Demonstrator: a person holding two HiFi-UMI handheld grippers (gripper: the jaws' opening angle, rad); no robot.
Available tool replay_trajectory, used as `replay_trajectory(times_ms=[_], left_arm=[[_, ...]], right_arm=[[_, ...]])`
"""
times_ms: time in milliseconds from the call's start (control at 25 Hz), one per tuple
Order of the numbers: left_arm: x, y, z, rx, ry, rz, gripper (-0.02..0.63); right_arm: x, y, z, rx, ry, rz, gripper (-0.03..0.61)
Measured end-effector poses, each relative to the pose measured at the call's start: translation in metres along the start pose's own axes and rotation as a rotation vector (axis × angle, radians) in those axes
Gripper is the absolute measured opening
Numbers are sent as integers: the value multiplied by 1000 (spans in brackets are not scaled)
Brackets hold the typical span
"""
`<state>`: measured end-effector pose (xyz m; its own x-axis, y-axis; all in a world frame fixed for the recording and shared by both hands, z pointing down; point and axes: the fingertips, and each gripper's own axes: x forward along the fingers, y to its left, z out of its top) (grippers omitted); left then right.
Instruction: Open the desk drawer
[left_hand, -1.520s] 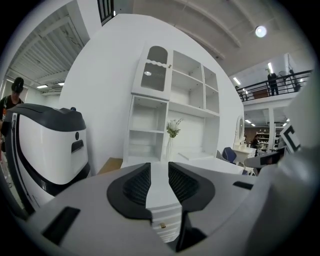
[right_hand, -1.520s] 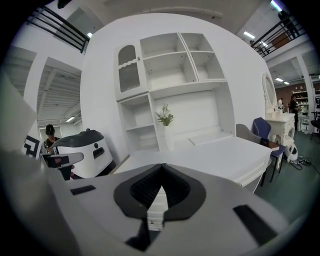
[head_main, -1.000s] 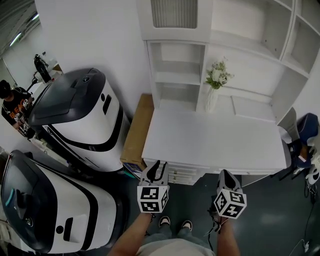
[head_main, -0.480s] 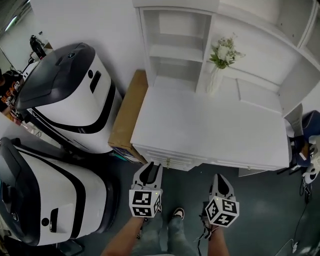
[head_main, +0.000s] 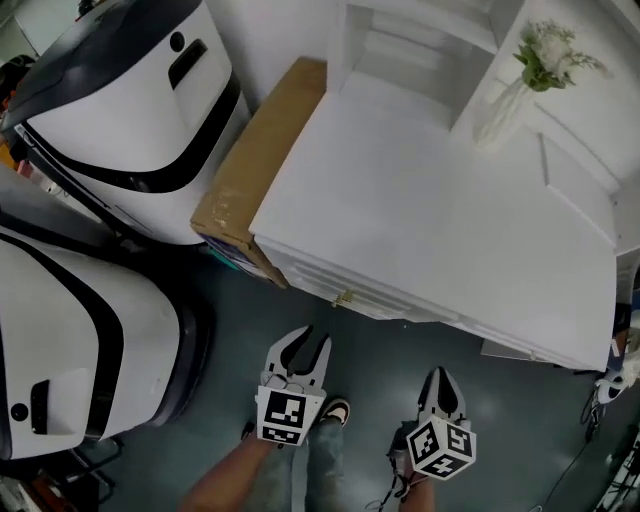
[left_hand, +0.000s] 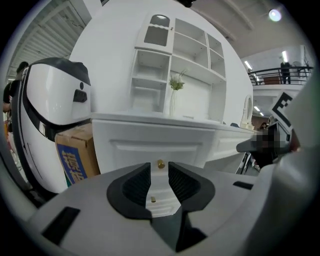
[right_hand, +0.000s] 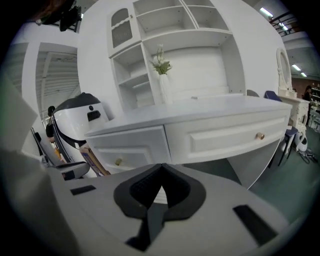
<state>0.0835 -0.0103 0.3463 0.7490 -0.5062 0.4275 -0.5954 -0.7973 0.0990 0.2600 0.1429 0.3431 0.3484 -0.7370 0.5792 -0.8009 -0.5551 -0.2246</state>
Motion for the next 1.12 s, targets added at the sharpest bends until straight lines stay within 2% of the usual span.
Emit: replay_trajectory(times_ms=[160,320,640,840,1120], left_arm=[[25,11,-67,0,6,17,117],[49,22,-135,28,41,27,117],[96,33,-248,54,88,19,117],[128,31,-302,50,105,4,117],[178,38,-347,34,107,7,117]], right_arm=[[39,-6,-49,-43,29,-3,6],[79,-15,-95,-43,43,-25,6],[139,-27,-160,-131,78,-35,6],[173,-38,-190,-179,86,-32,6],[206,-49,-217,-197,83,-25,6]])
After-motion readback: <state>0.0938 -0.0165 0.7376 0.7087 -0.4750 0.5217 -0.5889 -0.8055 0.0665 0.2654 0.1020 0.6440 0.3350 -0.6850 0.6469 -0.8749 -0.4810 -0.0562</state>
